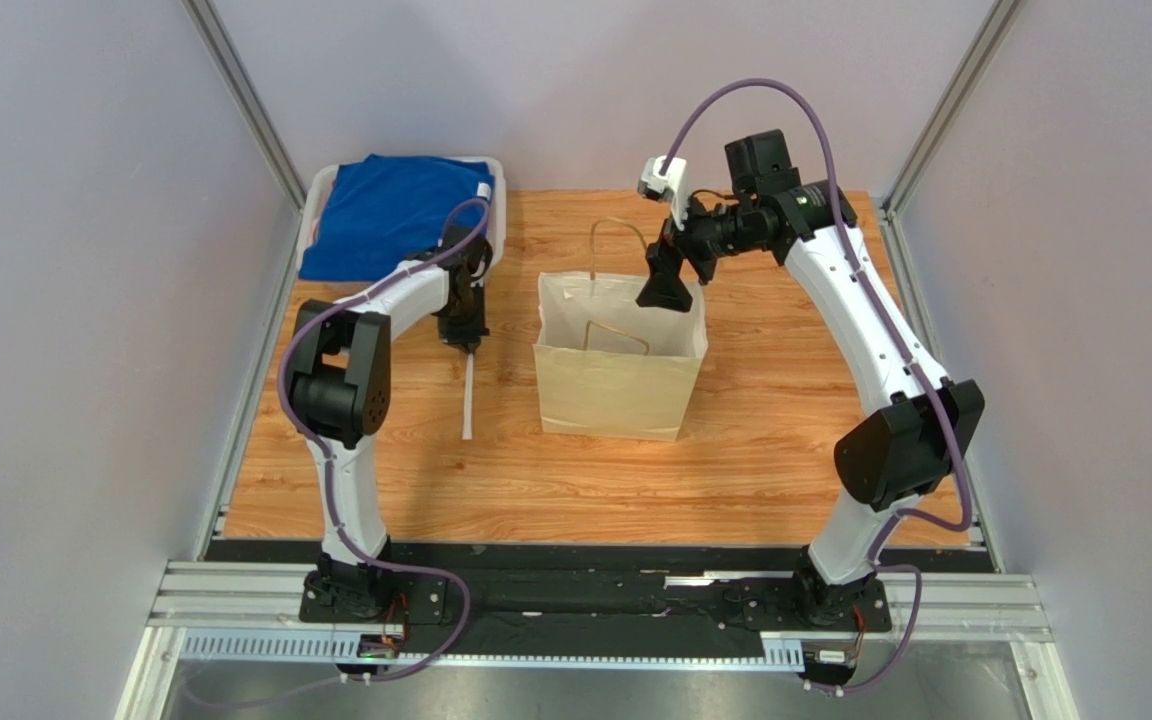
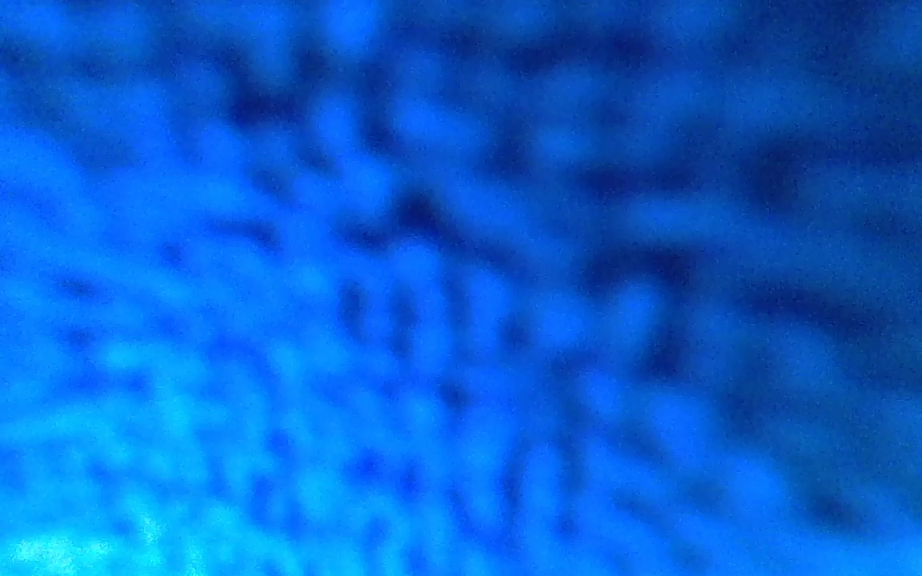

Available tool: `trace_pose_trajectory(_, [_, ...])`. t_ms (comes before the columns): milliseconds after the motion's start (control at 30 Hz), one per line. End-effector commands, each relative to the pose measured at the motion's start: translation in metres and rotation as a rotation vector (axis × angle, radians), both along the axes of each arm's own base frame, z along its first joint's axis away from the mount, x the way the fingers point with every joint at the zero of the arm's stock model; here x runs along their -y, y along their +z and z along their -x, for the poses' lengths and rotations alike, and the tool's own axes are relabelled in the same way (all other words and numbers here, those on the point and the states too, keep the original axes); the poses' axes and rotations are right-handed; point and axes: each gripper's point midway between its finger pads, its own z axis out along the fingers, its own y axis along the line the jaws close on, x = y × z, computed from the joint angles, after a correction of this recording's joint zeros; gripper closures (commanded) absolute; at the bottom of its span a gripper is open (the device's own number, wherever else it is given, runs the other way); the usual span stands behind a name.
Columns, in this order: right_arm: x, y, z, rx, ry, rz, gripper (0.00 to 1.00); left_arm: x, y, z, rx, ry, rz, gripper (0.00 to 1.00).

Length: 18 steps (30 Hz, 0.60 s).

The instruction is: Pack the takeout coffee

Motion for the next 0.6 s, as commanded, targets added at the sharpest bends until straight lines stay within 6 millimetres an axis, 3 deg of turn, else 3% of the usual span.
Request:
trace_pose_trajectory(0, [0.002, 0.051, 0.000, 0.127, -0.032, -0.058, 0.00, 0.000, 0.015, 0.007, -0.007, -0.023, 0.002, 0.98])
trace_pose_trajectory(67, [0.003, 0.057, 0.000, 0.136, -0.040, -0.067, 0.00, 0.003, 0.020, 0.013, -0.013, -0.038, 0.024, 1.00])
trace_pose_trajectory(233, [0.004, 0.075, 0.001, 0.160, -0.077, -0.100, 0.00, 0.013, 0.077, 0.023, 0.090, -0.092, 0.107, 1.00])
trace_pose_trajectory(267, [0.004, 0.078, 0.000, 0.161, -0.086, -0.107, 0.00, 0.017, 0.101, 0.025, 0.142, -0.122, 0.138, 1.00])
trace_pose_trajectory(333, [0.004, 0.089, -0.002, 0.163, -0.118, -0.130, 0.00, 0.021, 0.126, 0.030, 0.197, -0.162, 0.160, 1.00])
trace_pose_trajectory(367, [0.004, 0.092, -0.002, 0.160, -0.124, -0.138, 0.00, 0.023, 0.151, 0.034, 0.255, -0.182, 0.187, 1.00])
trace_pose_trajectory(433, [0.003, 0.101, -0.002, 0.152, -0.147, -0.164, 0.00, 0.024, 0.181, 0.038, 0.335, -0.228, 0.197, 1.00])
trace_pose_trajectory(467, [0.004, 0.108, -0.001, 0.159, -0.156, -0.177, 0.00, 0.026, 0.210, 0.041, 0.419, -0.259, 0.215, 1.00])
trace_pose_trajectory(500, [0.005, 0.113, -0.002, 0.166, -0.167, -0.190, 0.00, 0.027, 0.226, 0.042, 0.470, -0.287, 0.220, 1.00])
trace_pose_trajectory(567, [0.005, 0.120, 0.002, 0.154, -0.187, -0.216, 0.00, 0.036, 0.285, 0.042, 0.662, -0.417, 0.244, 1.00])
